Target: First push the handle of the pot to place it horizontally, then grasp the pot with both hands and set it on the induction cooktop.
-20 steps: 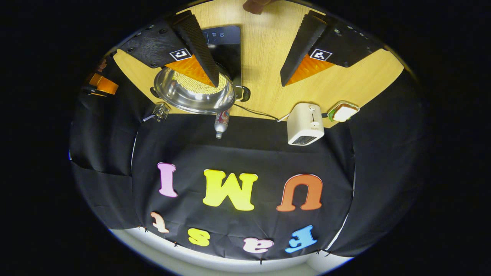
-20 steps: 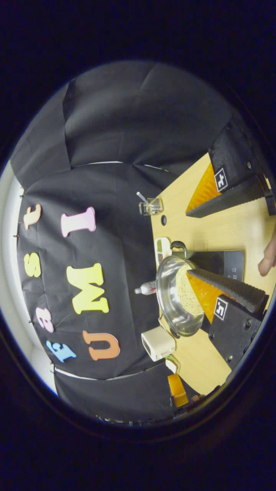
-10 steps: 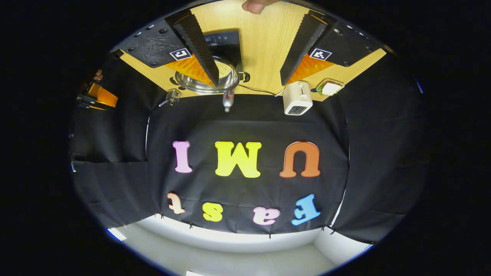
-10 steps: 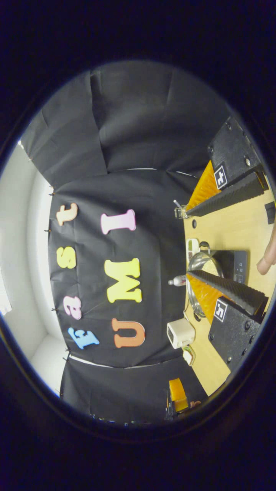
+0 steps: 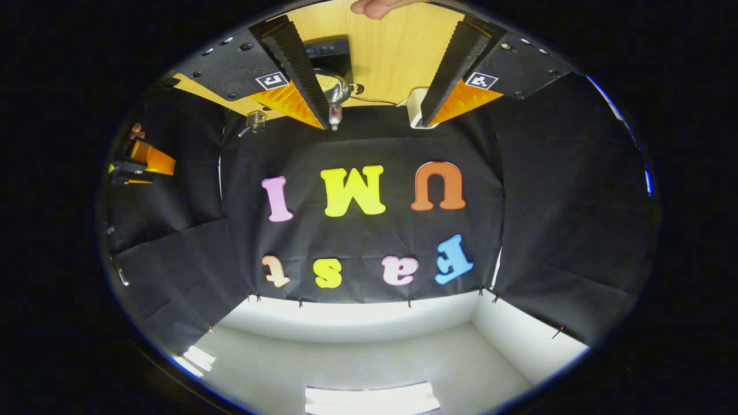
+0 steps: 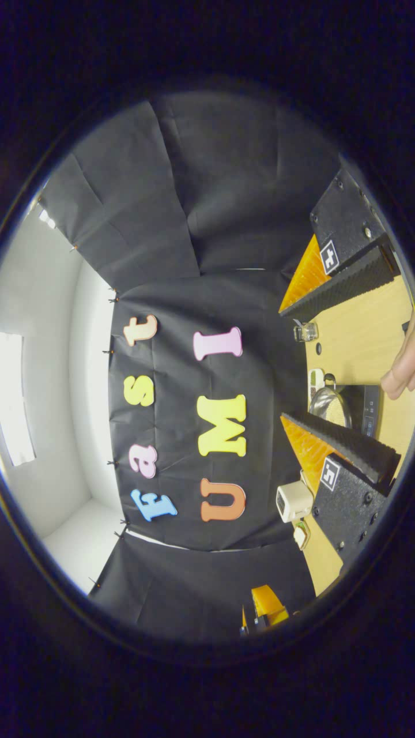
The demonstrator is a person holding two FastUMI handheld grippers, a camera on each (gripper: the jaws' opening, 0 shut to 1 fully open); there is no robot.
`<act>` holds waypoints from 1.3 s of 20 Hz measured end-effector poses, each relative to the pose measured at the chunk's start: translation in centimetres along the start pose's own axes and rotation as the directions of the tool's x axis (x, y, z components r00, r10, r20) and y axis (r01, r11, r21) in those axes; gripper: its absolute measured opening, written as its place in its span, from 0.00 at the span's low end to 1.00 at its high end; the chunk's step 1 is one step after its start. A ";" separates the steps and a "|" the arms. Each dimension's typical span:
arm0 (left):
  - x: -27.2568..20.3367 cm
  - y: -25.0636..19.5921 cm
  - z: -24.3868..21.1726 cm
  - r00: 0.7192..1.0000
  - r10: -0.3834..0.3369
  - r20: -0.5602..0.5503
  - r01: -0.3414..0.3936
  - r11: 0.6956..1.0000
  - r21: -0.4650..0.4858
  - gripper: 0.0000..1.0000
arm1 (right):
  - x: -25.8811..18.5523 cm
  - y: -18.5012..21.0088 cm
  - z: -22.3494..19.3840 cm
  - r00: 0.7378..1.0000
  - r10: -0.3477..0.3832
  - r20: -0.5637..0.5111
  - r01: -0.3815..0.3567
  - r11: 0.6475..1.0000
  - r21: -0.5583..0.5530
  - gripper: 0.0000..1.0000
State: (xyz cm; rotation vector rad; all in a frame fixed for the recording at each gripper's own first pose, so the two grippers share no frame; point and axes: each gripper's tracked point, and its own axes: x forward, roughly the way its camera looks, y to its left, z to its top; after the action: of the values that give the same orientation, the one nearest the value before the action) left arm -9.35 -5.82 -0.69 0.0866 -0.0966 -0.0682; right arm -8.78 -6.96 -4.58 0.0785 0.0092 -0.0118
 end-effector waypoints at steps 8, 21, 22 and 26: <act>-0.8 -1.4 -0.5 0.999 -0.037 -0.023 0.037 0.999 -0.026 0.96 | -1.5 -0.8 0.1 1.000 -0.025 -0.008 0.025 1.000 0.018 0.96; -0.4 1.4 -0.6 0.998 0.044 -0.039 -0.047 0.997 -0.058 0.96 | -3.2 -0.3 1.6 0.999 -0.007 0.045 0.007 1.000 -0.005 0.96; -0.5 1.4 -0.6 0.998 0.045 -0.038 -0.048 0.997 -0.058 0.96 | -3.2 0.0 1.7 0.999 0.003 0.053 -0.003 1.000 -0.002 0.96; -0.3 2.1 -0.7 0.997 0.063 -0.037 -0.065 0.997 -0.048 0.96 | -3.3 -0.2 1.6 0.999 0.007 0.053 -0.007 1.000 0.001 0.96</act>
State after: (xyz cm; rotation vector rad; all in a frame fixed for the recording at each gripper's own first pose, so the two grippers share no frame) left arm -9.43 -3.68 -1.19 0.0352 -0.0626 -0.0051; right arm -12.05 -7.23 -2.94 0.0793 -0.0442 -0.0065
